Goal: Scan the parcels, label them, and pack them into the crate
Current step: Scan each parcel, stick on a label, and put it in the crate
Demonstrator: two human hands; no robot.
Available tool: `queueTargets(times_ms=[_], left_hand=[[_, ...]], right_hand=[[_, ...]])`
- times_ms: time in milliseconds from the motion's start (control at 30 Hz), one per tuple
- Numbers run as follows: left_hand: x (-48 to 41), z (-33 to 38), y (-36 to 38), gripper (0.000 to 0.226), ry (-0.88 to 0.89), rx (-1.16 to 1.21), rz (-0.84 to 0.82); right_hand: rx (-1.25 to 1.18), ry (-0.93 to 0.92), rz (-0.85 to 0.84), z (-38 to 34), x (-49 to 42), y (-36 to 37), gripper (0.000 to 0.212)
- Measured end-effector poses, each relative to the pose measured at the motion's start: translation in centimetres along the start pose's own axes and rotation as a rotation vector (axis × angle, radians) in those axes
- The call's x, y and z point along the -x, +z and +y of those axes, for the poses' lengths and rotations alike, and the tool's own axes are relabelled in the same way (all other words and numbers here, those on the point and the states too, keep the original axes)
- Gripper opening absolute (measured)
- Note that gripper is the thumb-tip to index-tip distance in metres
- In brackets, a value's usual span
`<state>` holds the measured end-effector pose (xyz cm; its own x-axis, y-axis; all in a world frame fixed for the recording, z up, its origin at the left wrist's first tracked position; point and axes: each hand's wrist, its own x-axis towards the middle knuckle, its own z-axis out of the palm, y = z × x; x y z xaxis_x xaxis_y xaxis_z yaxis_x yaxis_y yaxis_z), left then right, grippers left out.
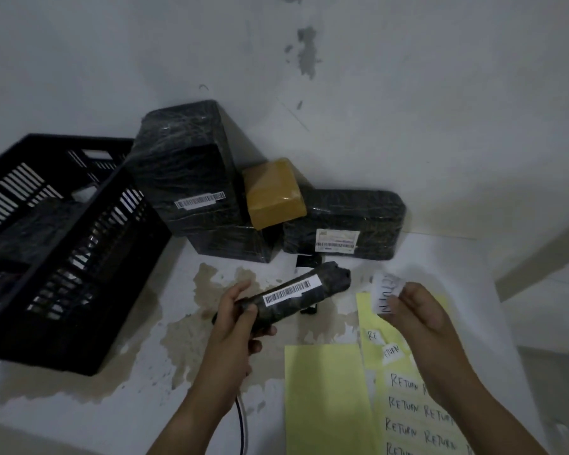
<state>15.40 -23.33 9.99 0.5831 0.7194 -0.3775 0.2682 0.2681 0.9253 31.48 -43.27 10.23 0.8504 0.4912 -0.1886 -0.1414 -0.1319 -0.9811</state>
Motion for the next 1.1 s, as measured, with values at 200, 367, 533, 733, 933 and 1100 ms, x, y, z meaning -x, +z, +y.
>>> queueTargets(times_ms=[200,367,533,733,933,1100], left_hand=[[0.4,1.8,0.0,0.033,0.075,0.004,-0.126],[1.0,2.5,-1.4,0.034,0.210,-0.203,-0.254],[1.2,3.0,-1.1,0.048,0.219,-0.234,-0.109],[1.5,2.7,-1.2,0.037,0.272,-0.249,-0.094],[1.3,2.8,-1.4,0.017,0.105,-0.057,-0.158],[1.6,3.2,-1.1,0.015,0.120,0.032,-0.130]], right_hand=[[0.152,-0.093,-0.165,-3.8,2.2,2.0,0.011],[0.176,-0.065,-0.104,-4.6,3.3,1.7,0.015],[0.274,-0.046,-0.115,-5.6,3.7,1.9,0.010],[0.316,-0.055,-0.146,-6.2,3.5,2.9,0.016],[0.430,-0.101,-0.138,-6.3,3.3,3.1,0.018],[0.600,-0.292,-0.077,-7.0,3.6,3.3,0.012]])
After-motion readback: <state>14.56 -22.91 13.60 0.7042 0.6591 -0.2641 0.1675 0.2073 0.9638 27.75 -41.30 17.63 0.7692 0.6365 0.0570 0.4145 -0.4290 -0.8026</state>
